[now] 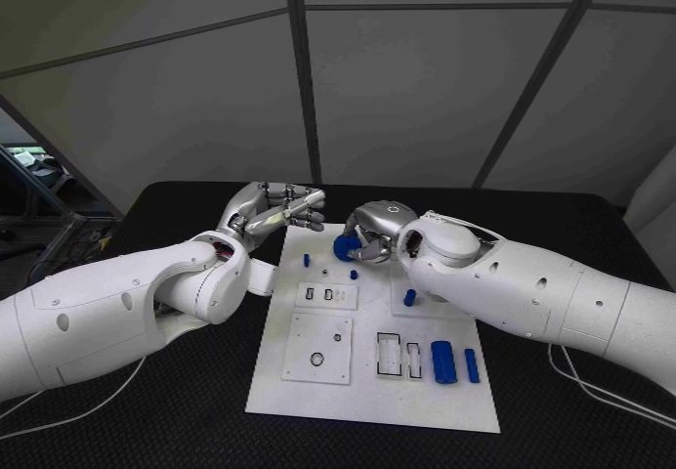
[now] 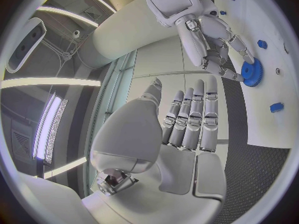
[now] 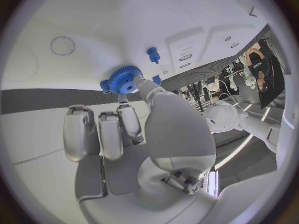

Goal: Assemble the parts on the task board

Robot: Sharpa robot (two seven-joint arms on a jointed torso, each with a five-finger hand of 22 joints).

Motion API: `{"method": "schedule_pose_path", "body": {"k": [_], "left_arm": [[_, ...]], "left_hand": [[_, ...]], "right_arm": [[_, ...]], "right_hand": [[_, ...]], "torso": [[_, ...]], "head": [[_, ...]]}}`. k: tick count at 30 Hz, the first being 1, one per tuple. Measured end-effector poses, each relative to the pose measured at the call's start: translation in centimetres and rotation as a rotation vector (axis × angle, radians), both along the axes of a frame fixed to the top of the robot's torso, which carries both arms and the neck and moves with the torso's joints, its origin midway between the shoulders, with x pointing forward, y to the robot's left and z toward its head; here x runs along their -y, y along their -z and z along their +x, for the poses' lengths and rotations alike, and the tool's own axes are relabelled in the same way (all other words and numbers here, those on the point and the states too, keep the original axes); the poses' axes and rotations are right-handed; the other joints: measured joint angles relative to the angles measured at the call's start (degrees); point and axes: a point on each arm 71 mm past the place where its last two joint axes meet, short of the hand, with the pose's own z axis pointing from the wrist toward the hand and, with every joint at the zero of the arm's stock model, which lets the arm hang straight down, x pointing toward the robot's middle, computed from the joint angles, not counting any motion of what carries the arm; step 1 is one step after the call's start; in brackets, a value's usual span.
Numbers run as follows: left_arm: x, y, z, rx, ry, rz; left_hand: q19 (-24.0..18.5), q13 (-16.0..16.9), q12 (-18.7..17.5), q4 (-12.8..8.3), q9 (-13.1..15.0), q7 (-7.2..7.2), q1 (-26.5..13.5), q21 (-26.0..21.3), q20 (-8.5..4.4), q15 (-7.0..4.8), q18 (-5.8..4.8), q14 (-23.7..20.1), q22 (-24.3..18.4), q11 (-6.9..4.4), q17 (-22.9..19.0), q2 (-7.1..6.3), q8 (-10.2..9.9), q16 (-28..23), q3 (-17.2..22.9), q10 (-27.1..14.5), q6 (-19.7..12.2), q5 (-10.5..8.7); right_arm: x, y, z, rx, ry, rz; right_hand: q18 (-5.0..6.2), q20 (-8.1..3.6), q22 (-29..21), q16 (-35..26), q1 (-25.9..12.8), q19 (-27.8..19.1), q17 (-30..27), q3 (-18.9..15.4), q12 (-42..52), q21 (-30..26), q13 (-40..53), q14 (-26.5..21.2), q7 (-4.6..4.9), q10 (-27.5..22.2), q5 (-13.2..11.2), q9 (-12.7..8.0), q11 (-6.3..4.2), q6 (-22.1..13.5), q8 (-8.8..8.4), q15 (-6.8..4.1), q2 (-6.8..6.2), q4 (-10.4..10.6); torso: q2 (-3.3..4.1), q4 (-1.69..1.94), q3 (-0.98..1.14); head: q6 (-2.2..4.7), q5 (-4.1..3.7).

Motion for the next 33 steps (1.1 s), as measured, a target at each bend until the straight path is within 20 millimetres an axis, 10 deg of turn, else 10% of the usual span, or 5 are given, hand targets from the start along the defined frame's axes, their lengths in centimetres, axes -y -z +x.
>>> {"method": "schedule_pose_path", "body": {"k": [13,27,33], "left_arm": [[-0.05,0.01,0.01,-0.001,-0.001,0.001],[-0.11,0.02,0.01,-0.003,-0.002,0.002],[-0.13,0.04,0.03,-0.005,-0.004,0.003]], "left_hand": [[0.00,0.00,0.00,0.00,0.00,0.00,0.00,0.00,0.00,0.00,0.00,0.00,0.00,0.00,-0.01,0.00,0.00,0.00,0.00,0.00,0.00,0.00],[0.00,0.00,0.00,0.00,0.00,0.00,0.00,0.00,0.00,0.21,0.00,-0.21,-0.01,0.00,0.10,0.00,0.00,0.00,0.00,0.00,0.00,0.00],[0.00,0.00,0.00,0.00,0.00,0.00,0.00,-0.01,0.00,0.21,0.00,-0.21,-0.01,0.00,0.09,0.00,0.00,0.00,0.00,0.00,0.00,0.00]], "right_arm": [[0.08,0.24,0.05,-0.015,-0.002,-0.008],[0.57,0.56,0.32,-0.049,0.017,-0.026],[0.92,0.76,0.34,-0.063,0.027,-0.035]], "right_hand": [[0.01,0.61,0.00,0.00,-2.50,-0.22,0.00,-2.05,-0.55,0.00,-0.61,-0.08,0.49,-0.46,-0.53,-0.55,0.46,-1.93,-2.28,0.49,-1.52,2.05],[0.00,1.23,0.00,0.00,-11.88,0.01,0.00,-6.32,-1.01,0.00,-0.84,-0.08,0.82,-0.96,4.86,-0.40,0.96,-1.98,-4.33,0.90,-1.32,13.15],[0.00,1.23,0.00,0.20,-12.05,0.00,0.00,-6.79,-0.73,0.00,-0.56,-0.08,1.02,-0.96,5.53,-0.27,0.96,-1.78,-4.40,0.90,-1.34,13.88]], "torso": [[0.00,0.00,0.01],[-0.01,0.02,0.00],[-0.03,-0.02,0.01]], "head": [[-0.09,0.01],[0.14,0.08],[0.03,0.16]]}}
